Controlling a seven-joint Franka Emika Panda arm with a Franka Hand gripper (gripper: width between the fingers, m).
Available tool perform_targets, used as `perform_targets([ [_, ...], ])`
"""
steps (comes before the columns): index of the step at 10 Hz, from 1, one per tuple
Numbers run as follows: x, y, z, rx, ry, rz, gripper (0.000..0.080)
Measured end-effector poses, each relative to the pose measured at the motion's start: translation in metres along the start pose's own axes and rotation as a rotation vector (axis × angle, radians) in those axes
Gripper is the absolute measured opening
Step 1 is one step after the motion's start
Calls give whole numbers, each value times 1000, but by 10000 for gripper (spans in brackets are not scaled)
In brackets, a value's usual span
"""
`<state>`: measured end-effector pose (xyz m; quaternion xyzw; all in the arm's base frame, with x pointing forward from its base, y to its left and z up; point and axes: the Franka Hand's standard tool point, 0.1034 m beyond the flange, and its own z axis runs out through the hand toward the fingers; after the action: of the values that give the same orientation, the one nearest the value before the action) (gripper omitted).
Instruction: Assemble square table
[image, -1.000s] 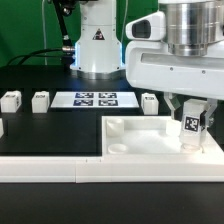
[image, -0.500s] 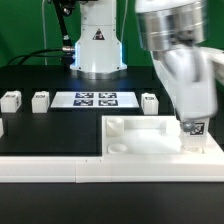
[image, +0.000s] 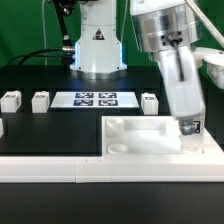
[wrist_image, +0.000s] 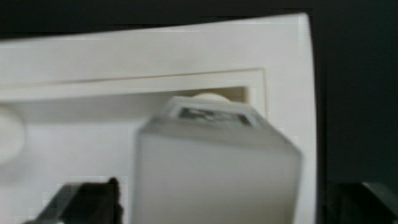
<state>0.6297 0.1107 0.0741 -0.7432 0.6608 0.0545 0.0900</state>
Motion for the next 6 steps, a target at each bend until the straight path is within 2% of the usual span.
perform_targets([
  [1, -7, 0, 0, -2, 5, -134, 613],
  [4, -3, 0, 2, -3, 3, -332, 648],
  [6, -3, 1, 2, -22, 37, -648, 649],
])
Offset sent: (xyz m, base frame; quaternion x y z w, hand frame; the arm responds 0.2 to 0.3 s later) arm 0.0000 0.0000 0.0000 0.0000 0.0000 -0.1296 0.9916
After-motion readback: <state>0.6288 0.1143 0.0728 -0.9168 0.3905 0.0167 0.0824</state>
